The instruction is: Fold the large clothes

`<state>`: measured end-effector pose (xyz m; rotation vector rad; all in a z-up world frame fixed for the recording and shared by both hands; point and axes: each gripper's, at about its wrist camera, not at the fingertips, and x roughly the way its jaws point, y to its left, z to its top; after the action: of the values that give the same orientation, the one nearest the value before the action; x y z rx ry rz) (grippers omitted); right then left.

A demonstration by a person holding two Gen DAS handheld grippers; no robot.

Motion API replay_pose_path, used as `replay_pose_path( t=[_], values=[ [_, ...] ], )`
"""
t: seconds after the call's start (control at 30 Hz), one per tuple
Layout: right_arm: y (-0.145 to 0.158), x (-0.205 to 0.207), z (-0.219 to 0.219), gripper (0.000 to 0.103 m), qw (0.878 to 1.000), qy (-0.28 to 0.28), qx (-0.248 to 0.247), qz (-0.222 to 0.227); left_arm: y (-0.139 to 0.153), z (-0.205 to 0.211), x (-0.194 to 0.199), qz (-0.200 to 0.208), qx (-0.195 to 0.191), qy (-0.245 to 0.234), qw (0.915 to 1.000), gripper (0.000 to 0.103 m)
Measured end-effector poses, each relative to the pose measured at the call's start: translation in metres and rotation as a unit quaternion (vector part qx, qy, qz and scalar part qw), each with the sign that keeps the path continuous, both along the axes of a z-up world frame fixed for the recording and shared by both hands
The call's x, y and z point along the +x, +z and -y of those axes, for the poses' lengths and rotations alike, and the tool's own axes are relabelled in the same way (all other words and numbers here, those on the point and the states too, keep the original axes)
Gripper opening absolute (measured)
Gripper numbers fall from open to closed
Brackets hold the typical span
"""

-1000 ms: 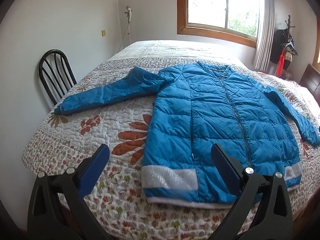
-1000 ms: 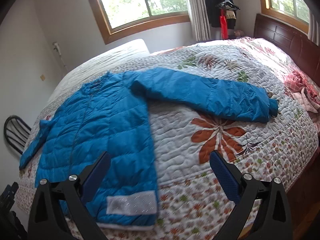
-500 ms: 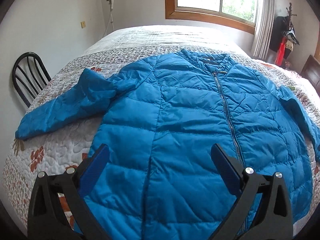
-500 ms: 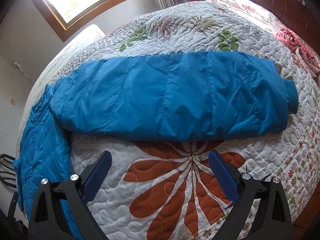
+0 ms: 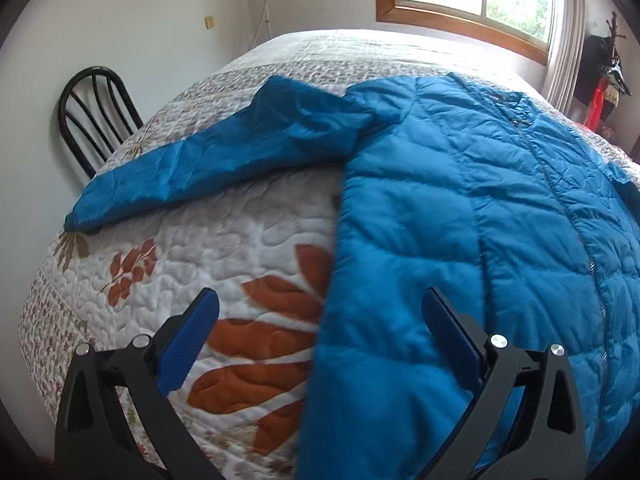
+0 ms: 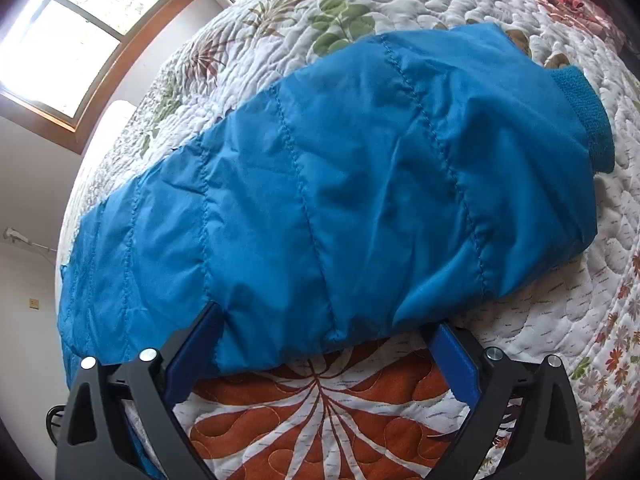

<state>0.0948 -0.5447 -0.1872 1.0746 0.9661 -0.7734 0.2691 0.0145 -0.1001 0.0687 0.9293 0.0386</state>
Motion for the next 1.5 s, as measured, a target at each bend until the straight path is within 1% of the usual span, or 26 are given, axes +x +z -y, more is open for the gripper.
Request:
replay_pose_path(
  t=[0.07, 0.13, 0.17, 0.2, 0.27, 0.37, 0.43, 0.5, 0.57, 0.63, 0.67, 0.7, 0.73, 0.77, 0.8, 0.83, 0.87, 0.9, 0.93, 1.03, 1.13, 1.2, 1.27, 1.37, 1.43, 1.5],
  values=[
    [0.002, 0.002, -0.001, 0.096, 1.000, -0.010, -0.014, -0.010, -0.004, -0.025, -0.005, -0.011, -0.013, 0.013, 0.9998, 0.100],
    [0.007, 0.004, -0.005, 0.091, 1.000, -0.023, -0.015, -0.013, -0.008, -0.050, -0.009, -0.019, -0.045, 0.006, 0.9988, 0.101],
    [0.010, 0.001, -0.007, 0.089, 1.000, -0.028, -0.009, -0.005, -0.011, -0.064, -0.012, -0.019, -0.048, 0.012, 0.9986, 0.101],
    [0.014, -0.002, -0.012, 0.089, 1.000, -0.028, 0.002, 0.006, -0.013, -0.072, -0.013, -0.017, -0.042, 0.021, 0.9987, 0.100],
    [0.019, -0.011, -0.017, 0.088, 0.999, -0.027, 0.029, 0.026, -0.016, -0.088, -0.016, -0.011, -0.044, 0.019, 0.9988, 0.100],
    [0.020, -0.032, -0.019, 0.089, 0.998, -0.052, 0.039, 0.023, -0.024, -0.108, -0.018, -0.011, -0.046, 0.029, 0.9985, 0.100],
    [0.015, -0.044, -0.016, 0.089, 0.996, -0.072, 0.049, 0.035, -0.033, -0.116, -0.018, -0.014, -0.041, 0.034, 0.9985, 0.100],
    [0.010, -0.048, -0.007, 0.090, 0.993, -0.091, 0.059, 0.046, -0.036, -0.123, -0.019, -0.010, -0.063, 0.029, 0.9976, 0.100],
    [0.003, -0.050, 0.003, 0.090, 0.988, -0.122, 0.071, 0.055, -0.035, -0.124, -0.020, -0.004, -0.067, 0.022, 0.9975, 0.100],
    [0.002, -0.047, 0.011, 0.090, 0.987, -0.138, 0.064, 0.054, -0.037, -0.124, -0.019, -0.003, -0.071, 0.018, 0.9973, 0.100],
    [0.003, -0.048, 0.013, 0.088, 0.986, -0.145, 0.061, 0.051, -0.036, -0.124, -0.020, -0.001, -0.075, 0.017, 0.9971, 0.100],
    [0.007, -0.048, 0.014, 0.073, 0.986, -0.152, 0.051, 0.048, -0.036, -0.125, -0.020, 0.001, -0.079, 0.015, 0.9967, 0.100],
    [0.012, -0.046, 0.018, 0.061, 0.986, -0.155, 0.032, 0.042, -0.037, -0.125, -0.019, -0.001, -0.081, 0.014, 0.9966, 0.100],
    [0.017, -0.045, 0.022, 0.041, 0.987, -0.157, 0.019, 0.035, -0.037, -0.125, -0.019, -0.003, -0.077, 0.013, 0.9969, 0.100],
    [0.018, -0.044, 0.026, 0.023, 0.986, -0.158, 0.017, 0.041, -0.036, -0.128, -0.022, -0.003, -0.069, 0.009, 0.9975, 0.100],
    [0.019, -0.048, 0.032, 0.013, 0.985, -0.161, 0.021, 0.065, -0.035, -0.130, -0.024, -0.003, -0.059, 0.006, 0.9982, 0.100],
    [0.020, -0.053, 0.037, 0.006, 0.982, -0.163, 0.027, 0.089, -0.034, -0.133, -0.025, -0.003, -0.054, 0.007, 0.9985, 0.100],
    [0.024, -0.053, 0.039, 0.005, 0.982, -0.161, 0.024, 0.090, -0.034, -0.135, -0.024, -0.003, -0.055, 0.009, 0.9984, 0.100],
    [0.032, -0.053, 0.039, 0.005, 0.984, -0.156, 0.011, 0.087, -0.035, -0.141, -0.024, -0.004, -0.067, 0.011, 0.9977, 0.100],
    [0.069, -0.035, 0.030, 0.003, 0.986, -0.131, -0.063, 0.080, -0.037, -0.150, -0.023, -0.002, -0.093, 0.019, 0.9955, 0.100],
    [0.114, -0.002, 0.011, 0.003, 0.984, -0.085, -0.122, 0.095, -0.038, -0.147, -0.024, 0.000, -0.084, 0.017, 0.9963, 0.100],
    [0.145, 0.024, -0.009, 0.002, 0.980, -0.041, -0.165, 0.100, -0.038, -0.148, -0.023, 0.002, -0.093, 0.016, 0.9956, 0.100],
    [0.170, 0.064, -0.036, 0.002, 0.973, 0.012, -0.204, 0.103, -0.037, -0.151, -0.023, 0.006, -0.106, 0.016, 0.9942, 0.100],
    [0.193, 0.114, -0.079, 0.002, 0.959, 0.082, -0.254, 0.092, -0.036, -0.156, -0.024, 0.012, -0.126, 0.016, 0.9918, 0.100],
    [0.198, 0.137, -0.115, 0.002, 0.949, 0.129, -0.273, 0.092, -0.035, -0.160, -0.025, 0.013, -0.133, 0.021, 0.9908, 0.100],
    [0.198, 0.170, -0.148, 0.002, 0.937, 0.177, -0.286, 0.089, -0.032, -0.165, -0.028, 0.014, -0.126, 0.032, 0.9914, 0.100]
  ],
)
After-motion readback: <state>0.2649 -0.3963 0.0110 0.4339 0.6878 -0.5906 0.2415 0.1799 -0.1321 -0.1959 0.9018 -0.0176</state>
